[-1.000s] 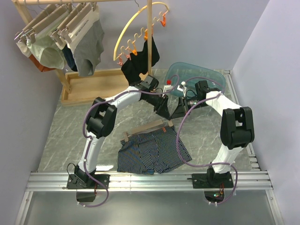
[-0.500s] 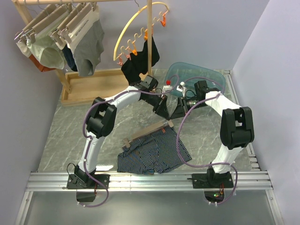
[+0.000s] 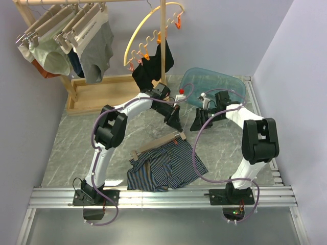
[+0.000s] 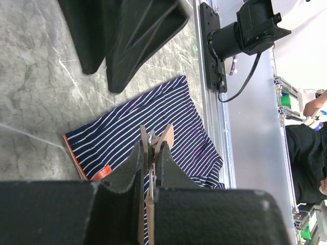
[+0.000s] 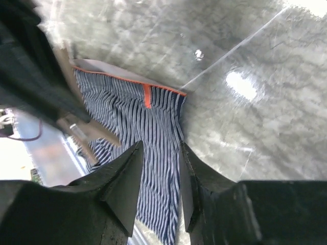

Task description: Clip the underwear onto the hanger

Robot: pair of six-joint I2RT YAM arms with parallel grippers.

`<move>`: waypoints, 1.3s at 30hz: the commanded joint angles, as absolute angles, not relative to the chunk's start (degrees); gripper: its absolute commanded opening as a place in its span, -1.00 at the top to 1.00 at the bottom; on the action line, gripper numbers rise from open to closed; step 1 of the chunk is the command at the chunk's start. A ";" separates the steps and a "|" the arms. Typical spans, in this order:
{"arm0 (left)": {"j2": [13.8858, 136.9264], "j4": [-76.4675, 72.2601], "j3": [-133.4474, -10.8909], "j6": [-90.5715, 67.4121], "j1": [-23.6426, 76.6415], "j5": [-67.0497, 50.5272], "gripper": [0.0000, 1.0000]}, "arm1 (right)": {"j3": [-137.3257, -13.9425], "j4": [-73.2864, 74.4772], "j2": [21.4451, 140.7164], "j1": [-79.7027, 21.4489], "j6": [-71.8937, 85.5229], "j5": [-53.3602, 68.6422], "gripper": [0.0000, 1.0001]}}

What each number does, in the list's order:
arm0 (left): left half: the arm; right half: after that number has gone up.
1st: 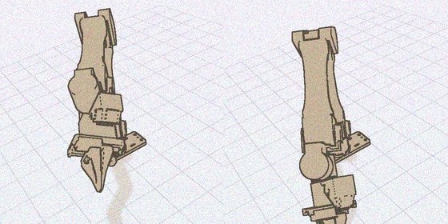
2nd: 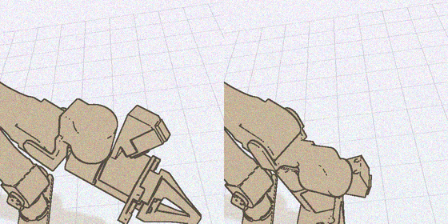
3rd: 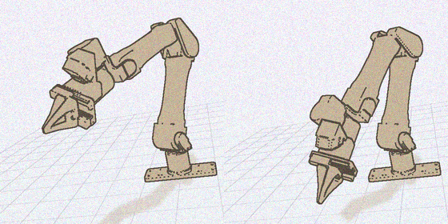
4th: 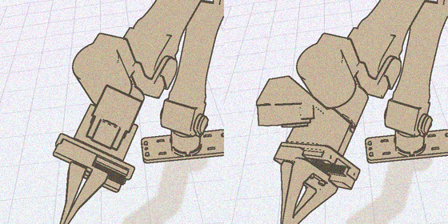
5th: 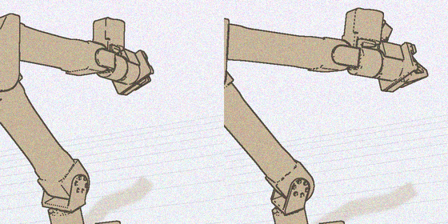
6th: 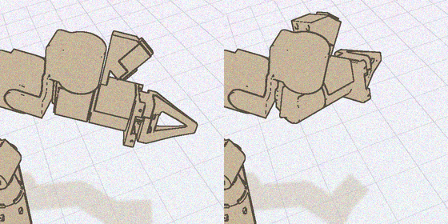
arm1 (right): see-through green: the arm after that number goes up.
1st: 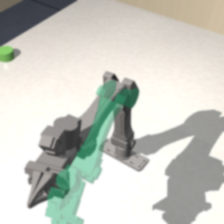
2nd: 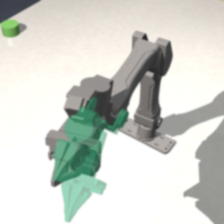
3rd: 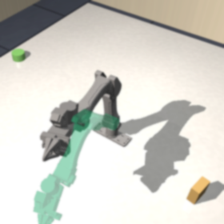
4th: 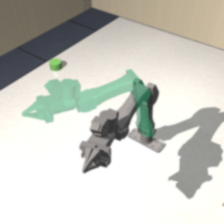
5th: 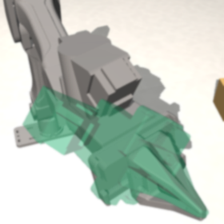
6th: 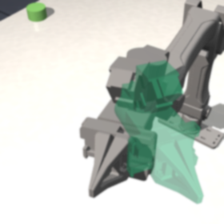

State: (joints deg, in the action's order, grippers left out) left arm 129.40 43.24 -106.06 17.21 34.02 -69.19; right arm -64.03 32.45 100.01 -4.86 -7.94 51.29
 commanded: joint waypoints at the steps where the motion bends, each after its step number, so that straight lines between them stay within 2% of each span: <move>1: 129.73 44.91 -108.72 20.21 33.84 -70.93 0.99 | -64.25 28.65 102.03 -6.94 -4.83 45.80 0.15; 12: 129.46 44.29 -108.02 19.69 33.58 -70.31 0.99 | -66.27 25.22 108.89 -12.74 -2.63 42.55 0.10; 18: 129.37 44.56 -108.37 19.95 33.49 -69.96 0.99 | -66.62 25.22 110.83 -14.76 -2.64 43.59 0.14; 19: 129.46 44.65 -108.37 19.95 33.31 -69.87 0.99 | -66.80 25.40 111.00 -14.68 -2.55 44.20 0.17; 22: 129.03 43.51 -107.49 19.69 33.05 -69.87 0.99 | -66.45 25.05 110.57 -14.76 -2.46 45.61 0.44; 23: 128.85 43.16 -106.71 19.25 33.05 -69.70 0.99 | -66.18 24.96 110.22 -14.59 -2.46 45.88 0.75; 25: 128.23 42.37 -106.00 18.90 32.70 -69.52 0.99 | -65.05 24.35 108.38 -14.24 -2.37 46.84 1.00; 33: 127.88 41.05 -105.47 18.37 32.08 -69.43 0.99 | -60.74 21.71 98.63 -12.75 -2.99 51.50 1.00; 39: 127.27 38.94 -104.85 17.23 31.55 -69.08 0.99 | -59.50 22.06 96.42 -12.57 -4.30 51.77 1.00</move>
